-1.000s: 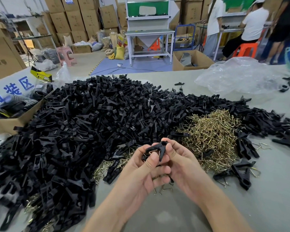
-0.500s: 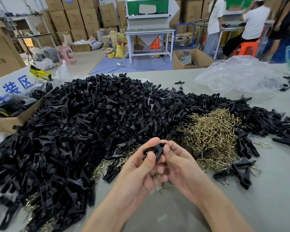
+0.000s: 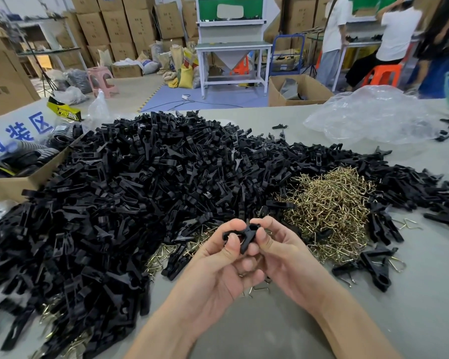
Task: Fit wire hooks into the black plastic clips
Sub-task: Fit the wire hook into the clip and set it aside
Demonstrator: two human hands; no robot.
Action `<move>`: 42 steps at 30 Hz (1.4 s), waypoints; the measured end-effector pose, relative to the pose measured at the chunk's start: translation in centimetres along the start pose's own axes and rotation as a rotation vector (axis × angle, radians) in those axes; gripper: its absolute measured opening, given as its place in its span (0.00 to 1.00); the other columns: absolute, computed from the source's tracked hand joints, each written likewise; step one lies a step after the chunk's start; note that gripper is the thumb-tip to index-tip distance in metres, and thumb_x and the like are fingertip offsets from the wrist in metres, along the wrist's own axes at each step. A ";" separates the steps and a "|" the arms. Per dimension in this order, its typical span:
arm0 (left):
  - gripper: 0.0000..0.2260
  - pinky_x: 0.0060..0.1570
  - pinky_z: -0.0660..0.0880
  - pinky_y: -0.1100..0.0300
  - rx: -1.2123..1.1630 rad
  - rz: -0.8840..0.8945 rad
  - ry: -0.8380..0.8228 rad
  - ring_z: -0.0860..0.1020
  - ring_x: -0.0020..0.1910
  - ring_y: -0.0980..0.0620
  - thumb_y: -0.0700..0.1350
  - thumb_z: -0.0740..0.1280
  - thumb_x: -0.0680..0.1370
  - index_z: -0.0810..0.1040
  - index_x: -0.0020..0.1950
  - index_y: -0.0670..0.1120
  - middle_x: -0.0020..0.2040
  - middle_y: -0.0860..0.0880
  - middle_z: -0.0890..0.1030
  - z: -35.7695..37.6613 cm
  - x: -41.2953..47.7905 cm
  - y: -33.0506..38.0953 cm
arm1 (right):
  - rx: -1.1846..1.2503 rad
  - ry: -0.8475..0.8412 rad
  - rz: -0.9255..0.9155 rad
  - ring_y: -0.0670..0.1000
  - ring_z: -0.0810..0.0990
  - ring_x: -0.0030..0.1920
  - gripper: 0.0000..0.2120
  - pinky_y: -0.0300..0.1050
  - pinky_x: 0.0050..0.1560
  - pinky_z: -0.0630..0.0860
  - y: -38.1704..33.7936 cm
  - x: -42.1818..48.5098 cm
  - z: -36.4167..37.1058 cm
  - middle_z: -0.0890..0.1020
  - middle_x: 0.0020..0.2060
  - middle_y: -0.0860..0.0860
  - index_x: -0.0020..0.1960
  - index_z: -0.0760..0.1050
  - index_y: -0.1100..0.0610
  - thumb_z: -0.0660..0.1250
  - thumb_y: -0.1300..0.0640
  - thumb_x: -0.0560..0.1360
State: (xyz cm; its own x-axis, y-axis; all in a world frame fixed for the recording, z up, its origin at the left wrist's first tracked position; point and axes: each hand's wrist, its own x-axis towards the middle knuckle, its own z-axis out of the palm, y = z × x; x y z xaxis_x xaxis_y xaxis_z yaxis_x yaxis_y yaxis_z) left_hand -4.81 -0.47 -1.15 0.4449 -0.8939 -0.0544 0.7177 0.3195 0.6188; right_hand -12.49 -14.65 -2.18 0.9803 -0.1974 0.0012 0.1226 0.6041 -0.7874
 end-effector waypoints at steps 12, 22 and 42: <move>0.15 0.36 0.77 0.60 -0.031 0.001 -0.054 0.76 0.33 0.53 0.49 0.80 0.69 0.84 0.53 0.49 0.40 0.44 0.79 0.2 0.0 -0.2 | -0.002 0.013 -0.009 0.53 0.84 0.35 0.13 0.43 0.39 0.82 -0.2 0.0 0.1 0.82 0.36 0.56 0.61 0.71 0.63 0.66 0.62 0.77; 0.13 0.36 0.75 0.59 -0.050 0.033 -0.063 0.73 0.30 0.54 0.48 0.80 0.69 0.84 0.50 0.49 0.37 0.45 0.78 -0.2 0.0 -0.5 | -0.042 0.044 0.001 0.55 0.84 0.37 0.19 0.44 0.37 0.82 0.0 0.0 0.0 0.82 0.40 0.61 0.63 0.71 0.67 0.67 0.64 0.74; 0.12 0.38 0.79 0.58 -0.060 -0.024 -0.015 0.74 0.28 0.56 0.49 0.69 0.75 0.85 0.56 0.48 0.38 0.46 0.78 0.1 -0.1 0.1 | 0.016 0.036 -0.019 0.59 0.87 0.41 0.23 0.45 0.39 0.83 0.0 -0.1 -0.2 0.84 0.45 0.64 0.55 0.75 0.63 0.80 0.59 0.66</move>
State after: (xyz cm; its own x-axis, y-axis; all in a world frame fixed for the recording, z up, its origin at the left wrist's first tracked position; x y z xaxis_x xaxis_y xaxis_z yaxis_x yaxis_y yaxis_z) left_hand -4.81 -0.37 -1.04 0.4197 -0.9059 -0.0562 0.7589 0.3162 0.5693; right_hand -12.64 -14.74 -2.29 0.9716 -0.2366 -0.0065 0.1439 0.6123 -0.7774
